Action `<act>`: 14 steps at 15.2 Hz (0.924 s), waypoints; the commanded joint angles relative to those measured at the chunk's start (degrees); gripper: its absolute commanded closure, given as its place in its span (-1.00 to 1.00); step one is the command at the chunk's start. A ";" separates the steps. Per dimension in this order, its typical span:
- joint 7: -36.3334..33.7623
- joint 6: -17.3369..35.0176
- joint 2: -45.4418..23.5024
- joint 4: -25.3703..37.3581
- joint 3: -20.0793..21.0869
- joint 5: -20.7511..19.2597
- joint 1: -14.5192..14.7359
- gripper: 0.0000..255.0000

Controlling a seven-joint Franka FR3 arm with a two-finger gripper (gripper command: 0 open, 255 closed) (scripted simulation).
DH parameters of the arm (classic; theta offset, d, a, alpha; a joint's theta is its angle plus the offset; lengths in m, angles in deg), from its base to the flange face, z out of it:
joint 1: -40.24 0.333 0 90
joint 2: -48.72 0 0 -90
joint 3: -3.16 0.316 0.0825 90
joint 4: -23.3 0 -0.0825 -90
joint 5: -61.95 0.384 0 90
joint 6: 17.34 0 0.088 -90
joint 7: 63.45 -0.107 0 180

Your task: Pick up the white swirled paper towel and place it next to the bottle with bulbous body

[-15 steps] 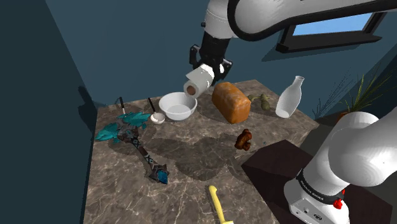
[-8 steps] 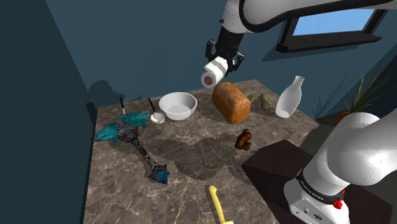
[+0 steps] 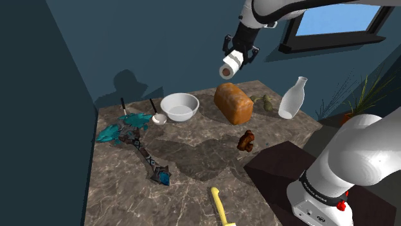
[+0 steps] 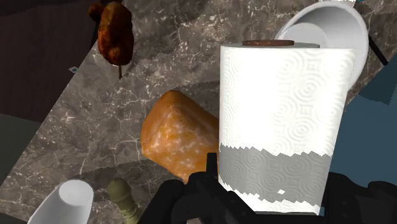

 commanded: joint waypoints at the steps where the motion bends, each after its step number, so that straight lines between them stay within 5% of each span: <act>1: 3.04 0.12 -1.33 1.29 -2.25 -0.09 -0.79 1.00; 14: 22.77 -0.56 -15.23 15.50 -15.94 4.13 -4.85 1.00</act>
